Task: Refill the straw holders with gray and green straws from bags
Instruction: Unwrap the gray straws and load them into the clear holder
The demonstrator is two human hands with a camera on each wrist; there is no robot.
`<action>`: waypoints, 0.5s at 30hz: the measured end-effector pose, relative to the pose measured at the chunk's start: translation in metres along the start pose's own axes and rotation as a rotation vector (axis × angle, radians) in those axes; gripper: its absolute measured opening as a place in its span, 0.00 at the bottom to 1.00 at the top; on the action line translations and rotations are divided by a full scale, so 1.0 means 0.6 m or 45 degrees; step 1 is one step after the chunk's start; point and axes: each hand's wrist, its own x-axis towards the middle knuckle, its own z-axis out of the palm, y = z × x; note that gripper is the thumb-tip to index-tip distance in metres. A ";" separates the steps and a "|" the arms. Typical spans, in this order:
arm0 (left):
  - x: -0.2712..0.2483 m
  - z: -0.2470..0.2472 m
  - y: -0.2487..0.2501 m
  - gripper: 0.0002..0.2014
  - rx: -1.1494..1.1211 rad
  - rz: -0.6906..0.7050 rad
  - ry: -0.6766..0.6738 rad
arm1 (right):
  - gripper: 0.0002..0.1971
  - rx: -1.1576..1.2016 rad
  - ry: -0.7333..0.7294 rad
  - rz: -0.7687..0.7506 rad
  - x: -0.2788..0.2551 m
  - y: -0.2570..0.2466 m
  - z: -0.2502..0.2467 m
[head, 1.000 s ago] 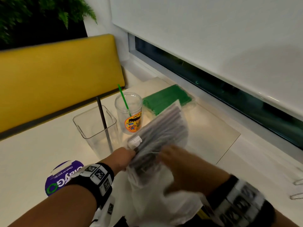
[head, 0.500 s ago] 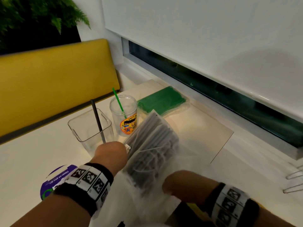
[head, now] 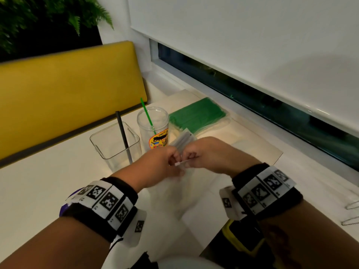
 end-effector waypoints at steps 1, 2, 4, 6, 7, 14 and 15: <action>-0.004 -0.004 0.002 0.12 -0.104 -0.015 0.013 | 0.05 0.003 0.023 0.016 -0.005 0.004 -0.008; -0.008 -0.009 0.004 0.12 -0.190 -0.015 0.023 | 0.03 0.024 0.045 0.025 -0.009 0.008 -0.016; -0.019 -0.016 0.009 0.14 -0.226 0.005 0.038 | 0.01 0.076 0.081 0.050 -0.017 0.009 -0.026; -0.027 -0.017 0.012 0.16 -0.183 0.017 0.059 | 0.04 0.118 0.100 0.035 -0.021 -0.004 -0.030; -0.030 -0.016 0.014 0.18 -0.156 0.013 0.075 | 0.07 0.107 0.097 -0.002 -0.021 -0.014 -0.028; -0.047 -0.028 0.004 0.35 -0.392 -0.025 -0.057 | 0.09 -0.051 0.356 -0.326 -0.023 -0.066 0.001; -0.049 -0.029 0.001 0.39 -0.474 -0.003 -0.088 | 0.09 -0.071 0.384 -0.354 -0.025 -0.069 0.006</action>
